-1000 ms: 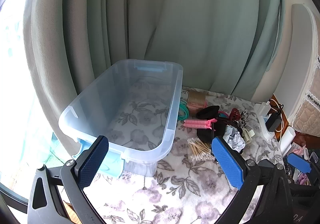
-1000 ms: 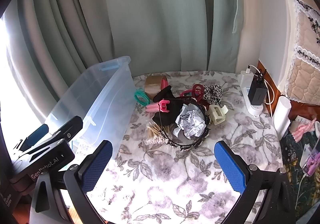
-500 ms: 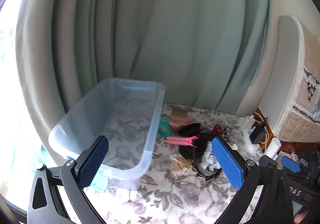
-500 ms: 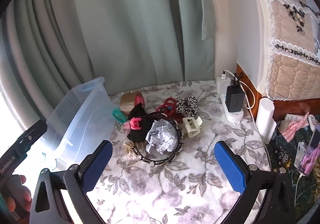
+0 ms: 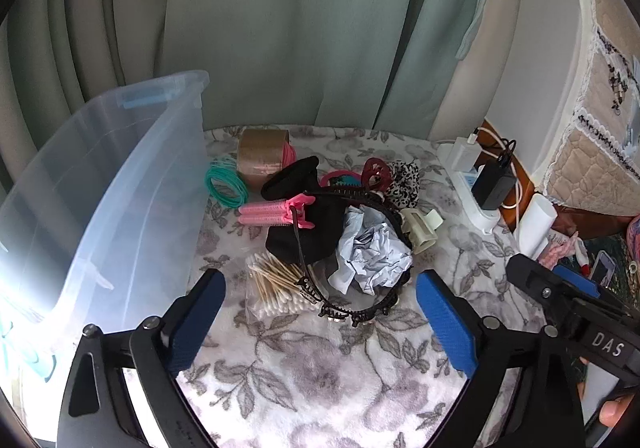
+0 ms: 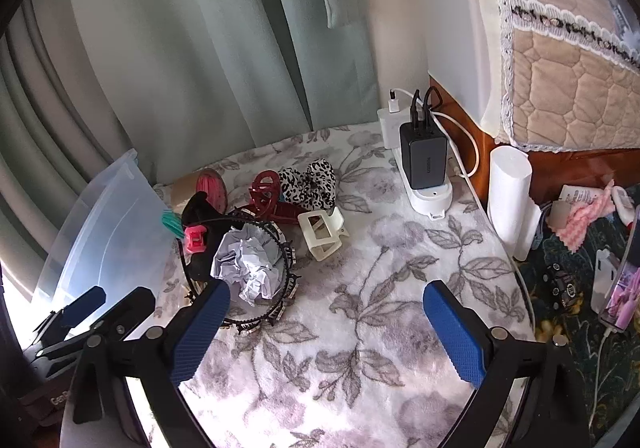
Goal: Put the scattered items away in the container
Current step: 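Grasp the black beaded headband with the left tool while the right tool grasps the cream claw clip, then carry the headband with the left tool while the right tool carries the claw clip to the clear bin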
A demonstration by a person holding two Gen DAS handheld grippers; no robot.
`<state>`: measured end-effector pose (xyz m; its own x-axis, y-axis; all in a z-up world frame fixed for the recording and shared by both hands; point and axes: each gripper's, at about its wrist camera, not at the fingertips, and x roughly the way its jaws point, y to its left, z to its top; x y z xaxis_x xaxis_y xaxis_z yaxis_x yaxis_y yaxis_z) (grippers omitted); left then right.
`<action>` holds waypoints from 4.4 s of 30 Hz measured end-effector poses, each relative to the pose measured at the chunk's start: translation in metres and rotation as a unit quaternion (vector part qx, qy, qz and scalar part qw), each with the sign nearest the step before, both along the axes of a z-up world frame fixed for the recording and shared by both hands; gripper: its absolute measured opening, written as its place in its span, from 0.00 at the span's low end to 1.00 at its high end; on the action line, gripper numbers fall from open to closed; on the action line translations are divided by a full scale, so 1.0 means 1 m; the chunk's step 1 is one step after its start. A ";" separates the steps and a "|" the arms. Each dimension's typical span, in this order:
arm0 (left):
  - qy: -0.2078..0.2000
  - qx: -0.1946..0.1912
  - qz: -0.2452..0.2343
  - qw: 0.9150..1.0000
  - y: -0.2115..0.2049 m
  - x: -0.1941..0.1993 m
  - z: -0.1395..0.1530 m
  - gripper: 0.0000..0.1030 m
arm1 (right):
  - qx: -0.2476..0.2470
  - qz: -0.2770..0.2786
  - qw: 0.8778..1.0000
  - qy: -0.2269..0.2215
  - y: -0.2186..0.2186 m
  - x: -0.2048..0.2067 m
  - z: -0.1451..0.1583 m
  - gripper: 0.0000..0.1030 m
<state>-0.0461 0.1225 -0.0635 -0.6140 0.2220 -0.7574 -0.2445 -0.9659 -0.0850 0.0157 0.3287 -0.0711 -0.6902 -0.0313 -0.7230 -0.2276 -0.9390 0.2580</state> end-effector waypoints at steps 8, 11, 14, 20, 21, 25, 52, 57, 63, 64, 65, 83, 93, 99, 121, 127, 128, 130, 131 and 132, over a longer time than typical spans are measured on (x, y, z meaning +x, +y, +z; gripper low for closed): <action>-0.051 0.000 0.002 0.999 0.004 -0.036 -0.045 0.66 | -0.004 0.000 1.000 -0.031 0.006 -0.035 -0.035 0.87; -0.059 0.004 -0.003 0.998 0.004 -0.046 -0.054 0.57 | -0.006 0.001 0.999 -0.038 0.003 -0.050 -0.046 0.85; -0.065 0.007 0.004 0.998 0.003 -0.056 -0.062 0.53 | -0.009 0.007 0.999 -0.045 -0.001 -0.068 -0.056 0.82; -0.079 0.005 -0.004 0.997 0.006 -0.068 -0.075 0.40 | -0.012 0.024 0.998 -0.052 -0.008 -0.103 -0.074 0.75; -0.082 0.006 -0.004 0.997 0.006 -0.070 -0.077 0.38 | -0.013 0.027 0.998 -0.052 -0.008 -0.109 -0.076 0.75; -0.082 0.013 0.000 0.997 0.005 -0.073 -0.080 0.34 | -0.027 0.022 0.998 -0.056 -0.008 -0.125 -0.086 0.68; -0.046 0.041 -0.026 0.998 -0.004 -0.017 -0.028 0.13 | -0.064 -0.018 0.997 -0.034 -0.007 -0.059 -0.045 0.49; -0.027 0.050 -0.037 0.998 -0.005 0.004 -0.008 0.11 | -0.058 -0.017 0.998 -0.009 0.002 -0.031 -0.025 0.49; 0.003 0.060 -0.047 0.997 -0.010 0.028 0.019 0.09 | -0.045 -0.008 0.999 0.021 -0.004 -0.007 0.005 0.49; 0.008 0.062 -0.048 0.997 -0.011 0.031 0.023 0.09 | -0.043 -0.006 0.999 0.025 -0.005 -0.004 0.010 0.49; 0.013 0.065 -0.048 0.997 -0.013 0.035 0.028 0.08 | -0.041 -0.005 0.999 0.029 -0.007 -0.001 0.015 0.49; 0.105 0.096 -0.009 0.990 -0.069 0.071 0.100 0.08 | -0.005 0.040 0.996 0.085 -0.051 0.038 0.079 0.49; 0.179 0.117 0.067 0.975 -0.139 0.083 0.146 0.08 | 0.020 0.088 0.990 0.106 -0.094 0.046 0.106 0.49; 0.195 0.112 0.117 0.967 -0.182 0.080 0.151 0.08 | 0.046 0.151 0.980 0.119 -0.144 0.036 0.127 0.49; 0.164 0.130 0.165 0.964 -0.239 0.013 0.092 0.08 | 0.070 0.274 0.958 0.056 -0.272 -0.046 0.089 0.49; 0.177 0.129 0.152 0.964 -0.237 -0.009 0.099 0.08 | 0.075 0.282 0.955 0.046 -0.283 -0.066 0.083 0.49; 0.174 0.129 0.153 0.964 -0.238 -0.012 0.095 0.08 | 0.075 0.283 0.955 0.045 -0.285 -0.070 0.082 0.49; 0.160 0.132 0.158 0.965 -0.240 -0.018 0.083 0.08 | 0.075 0.287 0.954 0.042 -0.288 -0.075 0.080 0.49; 0.153 0.133 0.160 0.966 -0.241 -0.021 0.077 0.08 | 0.077 0.289 0.953 0.041 -0.290 -0.078 0.077 0.49; 0.145 0.134 0.162 0.967 -0.241 -0.024 0.071 0.08 | 0.078 0.290 0.953 0.038 -0.291 -0.080 0.075 0.49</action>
<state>-0.0699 -0.1189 0.0074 -0.8622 0.1468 -0.4848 0.0166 -0.9484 -0.3166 -0.0645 0.0376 0.0041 -0.6406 -0.3199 -0.6981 0.3549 -0.9295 0.1002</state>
